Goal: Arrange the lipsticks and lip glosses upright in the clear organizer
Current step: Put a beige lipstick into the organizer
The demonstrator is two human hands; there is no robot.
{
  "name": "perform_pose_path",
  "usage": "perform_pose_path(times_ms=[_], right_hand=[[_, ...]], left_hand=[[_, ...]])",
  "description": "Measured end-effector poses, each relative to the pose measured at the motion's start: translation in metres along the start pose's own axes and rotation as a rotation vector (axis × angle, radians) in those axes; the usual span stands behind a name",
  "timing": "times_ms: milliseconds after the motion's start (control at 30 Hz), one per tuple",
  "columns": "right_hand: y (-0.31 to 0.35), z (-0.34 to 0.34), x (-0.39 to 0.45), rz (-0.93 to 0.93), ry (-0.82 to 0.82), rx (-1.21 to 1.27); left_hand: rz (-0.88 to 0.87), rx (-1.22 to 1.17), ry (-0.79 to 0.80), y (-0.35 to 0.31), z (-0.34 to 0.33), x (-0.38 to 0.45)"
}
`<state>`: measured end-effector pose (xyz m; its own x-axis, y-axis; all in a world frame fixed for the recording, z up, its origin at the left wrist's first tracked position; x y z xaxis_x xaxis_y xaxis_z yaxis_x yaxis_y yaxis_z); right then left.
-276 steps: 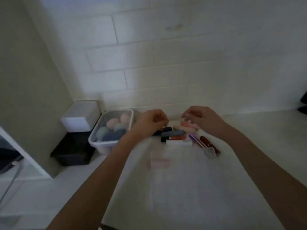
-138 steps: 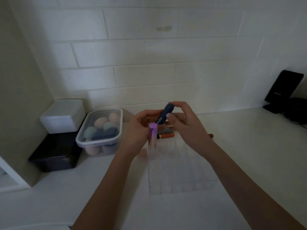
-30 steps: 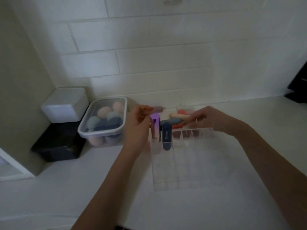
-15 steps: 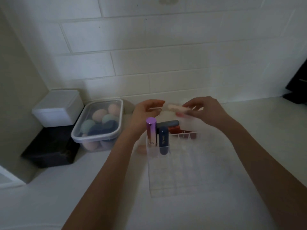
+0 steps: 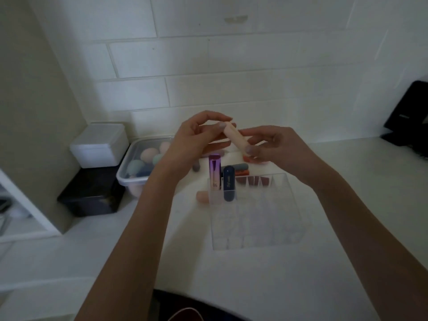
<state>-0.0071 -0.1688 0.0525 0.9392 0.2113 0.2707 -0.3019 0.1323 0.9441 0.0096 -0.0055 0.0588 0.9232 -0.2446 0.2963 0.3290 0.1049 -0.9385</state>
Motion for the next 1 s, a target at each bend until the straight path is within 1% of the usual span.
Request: perform_pose_path(times_ms=[67,167,233,333,400,500,567,667,767,833,900,933,1000], right_hand=[[0.006,-0.008,-0.006,0.026,0.016,-0.064],[0.014,-0.021,-0.016,0.039,0.071,-0.024],[0.018,-0.030,-0.021,0.068,0.094,-0.061],[0.021,-0.030,-0.026,0.098,0.001,-0.115],[0.017,-0.022,-0.031,0.078,-0.069,-0.136],[0.011,-0.012,-0.040,0.064,-0.095,-0.106],[0.008,-0.014,-0.044,0.058,-0.068,-0.088],[-0.001,-0.027,-0.045,0.015,-0.008,-0.083],[-0.006,-0.030,-0.042,-0.011,0.002,-0.065],[-0.003,-0.028,-0.039,0.018,0.003,-0.125],[0.006,-0.021,-0.032,0.120,-0.048,-0.142],[0.009,-0.015,-0.026,0.169,-0.106,-0.115],[0.007,-0.001,-0.003,0.188,-0.219,-0.073]], left_hand=[[-0.008,0.018,-0.043,-0.004,0.002,-0.007],[-0.024,0.098,-0.081,-0.010,0.002,-0.015],[-0.028,0.123,-0.080,-0.014,-0.003,-0.019],[-0.024,0.131,-0.104,-0.013,-0.004,-0.021],[-0.013,0.145,-0.162,-0.005,0.003,-0.024],[0.017,0.124,-0.284,0.013,0.017,-0.033],[0.035,0.141,-0.340,0.027,0.023,-0.039],[0.045,0.204,-0.319,0.046,0.022,-0.041],[0.058,0.258,-0.301,0.059,0.020,-0.041],[0.051,0.369,-0.264,0.065,0.015,-0.039],[0.028,0.525,-0.210,0.071,0.008,-0.034],[0.023,0.572,-0.180,0.077,0.006,-0.029],[0.044,0.590,-0.127,0.086,0.005,-0.018]])
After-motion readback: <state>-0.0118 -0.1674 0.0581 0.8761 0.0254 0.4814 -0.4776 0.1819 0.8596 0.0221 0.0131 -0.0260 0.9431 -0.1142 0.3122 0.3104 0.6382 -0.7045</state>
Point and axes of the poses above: each hand's wrist, its own x-axis towards the middle knuckle, its own z-axis out of the back of the hand, y = z × x, the point moved 7 cm from there along x, towards the middle knuckle, and after that the axes turned 10 degrees about x, right-handed, at the moved point
